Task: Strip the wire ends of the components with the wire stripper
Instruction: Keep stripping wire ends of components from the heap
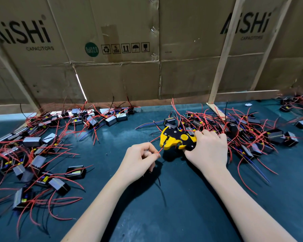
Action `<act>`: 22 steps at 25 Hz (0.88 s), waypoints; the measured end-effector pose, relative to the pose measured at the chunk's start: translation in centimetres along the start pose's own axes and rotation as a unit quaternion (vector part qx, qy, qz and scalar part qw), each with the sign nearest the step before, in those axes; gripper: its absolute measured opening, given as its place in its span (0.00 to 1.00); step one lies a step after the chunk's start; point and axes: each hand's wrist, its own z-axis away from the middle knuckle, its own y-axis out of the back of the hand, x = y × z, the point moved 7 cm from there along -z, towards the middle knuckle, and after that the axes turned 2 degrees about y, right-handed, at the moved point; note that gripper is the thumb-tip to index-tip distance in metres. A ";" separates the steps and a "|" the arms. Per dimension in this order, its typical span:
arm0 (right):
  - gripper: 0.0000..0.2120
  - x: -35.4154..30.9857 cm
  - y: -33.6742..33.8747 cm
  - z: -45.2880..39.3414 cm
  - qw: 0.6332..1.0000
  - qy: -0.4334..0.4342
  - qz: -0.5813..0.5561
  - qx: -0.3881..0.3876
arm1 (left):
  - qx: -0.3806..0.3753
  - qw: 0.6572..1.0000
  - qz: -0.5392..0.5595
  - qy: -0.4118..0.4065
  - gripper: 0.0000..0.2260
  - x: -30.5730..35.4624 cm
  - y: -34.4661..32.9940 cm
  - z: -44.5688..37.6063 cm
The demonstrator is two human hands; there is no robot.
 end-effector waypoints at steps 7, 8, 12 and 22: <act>0.20 0.0 -0.6 -0.2 0.998 -0.001 0.028 -0.055 | -0.011 1.000 -0.011 -0.024 0.07 0.2 0.2 0.2; 0.22 0.1 -0.7 -0.2 0.998 -0.014 0.033 -0.060 | -0.011 0.999 -0.014 -0.027 0.06 0.2 0.2 0.2; 0.22 0.0 -0.3 -0.1 1.000 -0.006 0.001 -0.022 | -0.013 0.999 0.007 -0.038 0.05 0.1 0.4 0.3; 0.23 1.8 -0.7 0.2 0.999 -0.037 -0.028 0.017 | -0.298 0.953 0.056 -0.008 0.11 -0.7 1.7 1.6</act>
